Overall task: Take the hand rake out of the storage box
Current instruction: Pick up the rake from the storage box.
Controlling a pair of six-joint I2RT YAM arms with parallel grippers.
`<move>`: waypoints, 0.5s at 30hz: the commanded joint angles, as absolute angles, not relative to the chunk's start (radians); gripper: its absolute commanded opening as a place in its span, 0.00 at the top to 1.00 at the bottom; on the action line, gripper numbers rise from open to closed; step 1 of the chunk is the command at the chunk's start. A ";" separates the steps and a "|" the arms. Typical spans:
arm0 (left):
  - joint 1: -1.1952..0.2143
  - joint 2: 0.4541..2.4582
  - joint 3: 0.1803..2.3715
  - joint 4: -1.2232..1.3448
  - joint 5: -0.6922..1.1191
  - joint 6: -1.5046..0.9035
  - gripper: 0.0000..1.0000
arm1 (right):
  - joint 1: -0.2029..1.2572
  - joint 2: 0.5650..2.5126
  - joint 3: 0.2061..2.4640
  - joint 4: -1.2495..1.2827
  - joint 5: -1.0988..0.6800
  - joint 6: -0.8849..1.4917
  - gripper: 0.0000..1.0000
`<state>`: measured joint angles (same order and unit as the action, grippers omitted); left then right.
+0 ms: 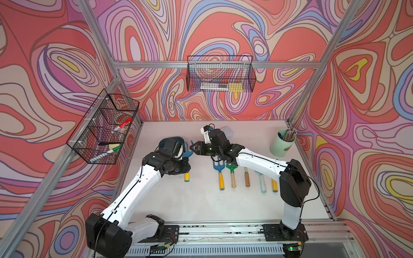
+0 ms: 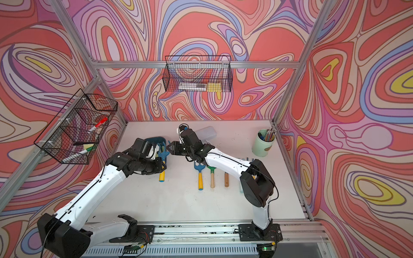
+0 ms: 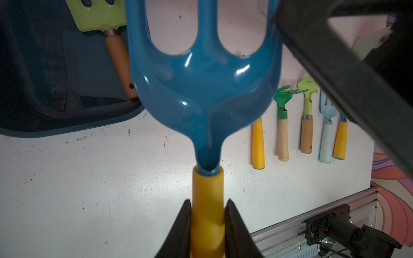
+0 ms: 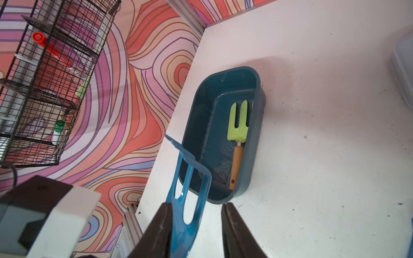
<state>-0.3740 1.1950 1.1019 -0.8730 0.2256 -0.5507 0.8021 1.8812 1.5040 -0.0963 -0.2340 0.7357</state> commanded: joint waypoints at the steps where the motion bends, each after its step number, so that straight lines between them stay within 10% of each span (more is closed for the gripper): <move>1: -0.376 1.187 1.116 -0.848 0.237 -0.551 0.84 | 0.810 1.905 1.492 -0.065 -0.246 0.756 0.72; 15: -0.376 1.186 1.112 -0.837 0.237 -0.540 0.85 | 0.811 1.913 1.469 -0.037 -0.272 0.808 0.96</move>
